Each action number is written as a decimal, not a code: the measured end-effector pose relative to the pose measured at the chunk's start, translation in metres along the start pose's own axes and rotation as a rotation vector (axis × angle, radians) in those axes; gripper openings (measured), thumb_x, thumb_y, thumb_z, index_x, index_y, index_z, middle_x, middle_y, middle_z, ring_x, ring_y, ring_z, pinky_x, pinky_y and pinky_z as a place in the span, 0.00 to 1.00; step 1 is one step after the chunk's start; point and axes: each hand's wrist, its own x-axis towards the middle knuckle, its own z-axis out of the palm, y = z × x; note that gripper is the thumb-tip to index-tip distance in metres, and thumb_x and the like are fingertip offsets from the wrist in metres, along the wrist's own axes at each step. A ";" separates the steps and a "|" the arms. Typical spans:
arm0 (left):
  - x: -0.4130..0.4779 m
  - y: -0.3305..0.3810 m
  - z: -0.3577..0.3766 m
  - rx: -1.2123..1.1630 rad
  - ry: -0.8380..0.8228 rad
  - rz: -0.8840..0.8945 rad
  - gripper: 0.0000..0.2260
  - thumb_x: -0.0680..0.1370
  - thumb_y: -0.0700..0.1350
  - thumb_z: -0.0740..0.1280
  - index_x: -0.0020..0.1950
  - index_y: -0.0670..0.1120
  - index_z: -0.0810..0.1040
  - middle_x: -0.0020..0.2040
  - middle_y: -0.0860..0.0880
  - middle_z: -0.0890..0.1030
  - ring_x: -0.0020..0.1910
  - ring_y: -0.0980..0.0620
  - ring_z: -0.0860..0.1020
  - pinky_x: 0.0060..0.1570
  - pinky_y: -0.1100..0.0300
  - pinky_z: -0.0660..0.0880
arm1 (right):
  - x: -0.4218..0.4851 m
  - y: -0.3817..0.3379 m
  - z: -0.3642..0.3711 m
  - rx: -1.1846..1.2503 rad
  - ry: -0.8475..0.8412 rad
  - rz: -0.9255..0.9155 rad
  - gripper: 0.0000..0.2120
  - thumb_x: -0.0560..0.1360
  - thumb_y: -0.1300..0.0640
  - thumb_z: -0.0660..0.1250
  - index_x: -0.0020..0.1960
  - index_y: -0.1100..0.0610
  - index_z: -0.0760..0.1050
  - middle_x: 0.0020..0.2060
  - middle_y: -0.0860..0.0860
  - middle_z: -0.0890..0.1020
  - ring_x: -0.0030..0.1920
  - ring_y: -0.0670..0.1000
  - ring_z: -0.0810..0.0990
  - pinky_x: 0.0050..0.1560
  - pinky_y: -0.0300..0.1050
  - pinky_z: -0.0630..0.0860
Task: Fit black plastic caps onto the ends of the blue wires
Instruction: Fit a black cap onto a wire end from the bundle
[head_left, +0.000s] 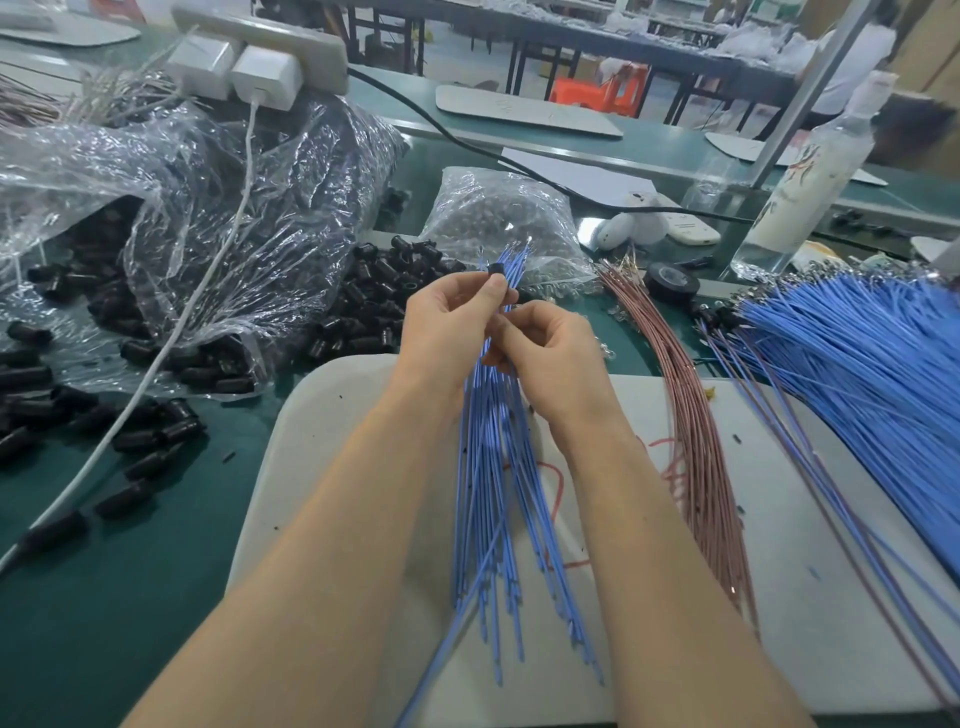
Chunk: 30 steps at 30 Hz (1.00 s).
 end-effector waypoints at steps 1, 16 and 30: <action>0.000 0.000 0.001 0.002 0.011 -0.008 0.05 0.78 0.39 0.65 0.43 0.41 0.78 0.37 0.45 0.80 0.24 0.56 0.73 0.22 0.66 0.68 | 0.001 0.001 -0.001 0.002 0.009 -0.004 0.12 0.78 0.49 0.64 0.44 0.54 0.82 0.33 0.46 0.82 0.33 0.45 0.76 0.40 0.42 0.73; 0.009 0.010 -0.017 -0.122 0.196 -0.194 0.05 0.78 0.43 0.65 0.43 0.46 0.77 0.37 0.52 0.81 0.33 0.60 0.76 0.31 0.67 0.72 | 0.027 0.072 -0.055 -0.522 0.425 0.489 0.14 0.77 0.57 0.65 0.62 0.58 0.72 0.59 0.58 0.76 0.60 0.60 0.73 0.56 0.52 0.68; 0.004 0.010 -0.012 -0.094 -0.206 -0.111 0.06 0.79 0.42 0.64 0.47 0.46 0.80 0.42 0.53 0.83 0.43 0.56 0.78 0.50 0.59 0.74 | 0.017 0.029 -0.053 0.274 0.424 0.131 0.04 0.77 0.58 0.66 0.49 0.57 0.78 0.37 0.45 0.82 0.43 0.44 0.80 0.41 0.37 0.74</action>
